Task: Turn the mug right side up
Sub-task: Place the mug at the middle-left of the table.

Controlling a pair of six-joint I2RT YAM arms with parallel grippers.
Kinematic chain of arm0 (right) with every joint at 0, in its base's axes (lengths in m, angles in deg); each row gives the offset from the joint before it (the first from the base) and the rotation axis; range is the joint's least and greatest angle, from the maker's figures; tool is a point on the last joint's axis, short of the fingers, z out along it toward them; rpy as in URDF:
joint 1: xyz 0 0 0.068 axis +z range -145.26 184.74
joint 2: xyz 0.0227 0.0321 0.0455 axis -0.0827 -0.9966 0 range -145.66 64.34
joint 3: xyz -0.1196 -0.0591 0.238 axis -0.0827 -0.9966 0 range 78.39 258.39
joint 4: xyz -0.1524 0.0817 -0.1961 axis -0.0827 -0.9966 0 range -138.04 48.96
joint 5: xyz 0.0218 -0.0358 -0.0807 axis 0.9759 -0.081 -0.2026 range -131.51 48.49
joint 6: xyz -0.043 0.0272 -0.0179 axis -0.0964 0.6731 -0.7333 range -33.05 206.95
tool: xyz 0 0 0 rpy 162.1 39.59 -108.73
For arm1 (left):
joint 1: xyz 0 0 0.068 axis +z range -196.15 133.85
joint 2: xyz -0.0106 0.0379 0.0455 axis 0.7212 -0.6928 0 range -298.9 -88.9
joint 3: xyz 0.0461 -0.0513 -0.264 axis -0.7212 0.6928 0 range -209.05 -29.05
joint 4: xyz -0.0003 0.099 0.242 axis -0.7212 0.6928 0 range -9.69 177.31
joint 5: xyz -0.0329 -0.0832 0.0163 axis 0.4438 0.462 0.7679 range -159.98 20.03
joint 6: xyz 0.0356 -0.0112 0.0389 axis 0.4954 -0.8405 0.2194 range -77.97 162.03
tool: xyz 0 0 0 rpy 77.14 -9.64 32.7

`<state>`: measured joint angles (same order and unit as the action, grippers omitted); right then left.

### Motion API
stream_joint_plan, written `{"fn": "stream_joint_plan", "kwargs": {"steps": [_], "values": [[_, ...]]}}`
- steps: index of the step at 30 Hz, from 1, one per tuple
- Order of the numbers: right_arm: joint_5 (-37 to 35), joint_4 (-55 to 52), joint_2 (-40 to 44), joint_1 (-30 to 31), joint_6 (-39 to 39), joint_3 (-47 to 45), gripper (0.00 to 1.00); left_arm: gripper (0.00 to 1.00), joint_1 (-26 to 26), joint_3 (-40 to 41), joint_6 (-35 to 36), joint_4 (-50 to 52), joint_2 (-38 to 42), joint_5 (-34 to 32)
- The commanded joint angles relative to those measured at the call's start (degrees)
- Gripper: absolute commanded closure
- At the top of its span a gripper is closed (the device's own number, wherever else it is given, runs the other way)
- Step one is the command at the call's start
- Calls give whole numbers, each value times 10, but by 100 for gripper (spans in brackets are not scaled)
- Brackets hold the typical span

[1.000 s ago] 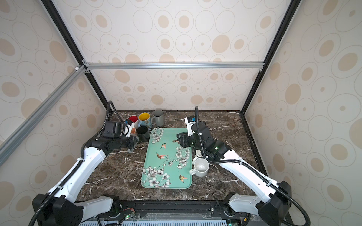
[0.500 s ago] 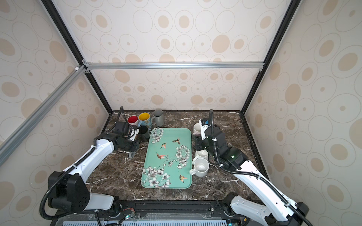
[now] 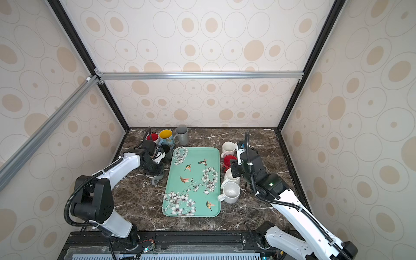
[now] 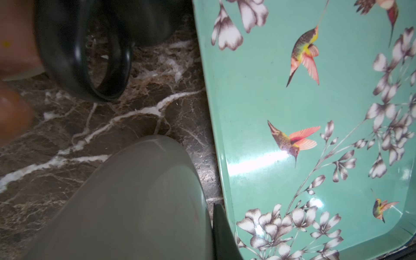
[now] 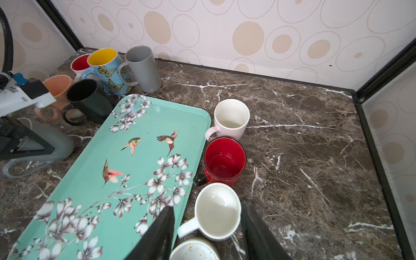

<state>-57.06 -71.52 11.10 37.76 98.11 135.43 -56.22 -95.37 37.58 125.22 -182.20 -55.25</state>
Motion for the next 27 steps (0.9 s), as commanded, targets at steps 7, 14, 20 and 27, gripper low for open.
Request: {"fn": "stream_joint_plan", "kwargs": {"steps": [7,14,20,27], "values": [[-15,8,8,-14,-11,-15,49,91,-4,-36,23,13,-30,10],[-19,15,12,-16,-4,-23,49,74,-6,-42,27,12,-34,3],[-23,25,18,-18,6,-34,49,66,-6,-53,31,15,-38,0],[-29,32,19,-20,11,-42,49,61,-7,-83,37,32,-36,-10]]}}
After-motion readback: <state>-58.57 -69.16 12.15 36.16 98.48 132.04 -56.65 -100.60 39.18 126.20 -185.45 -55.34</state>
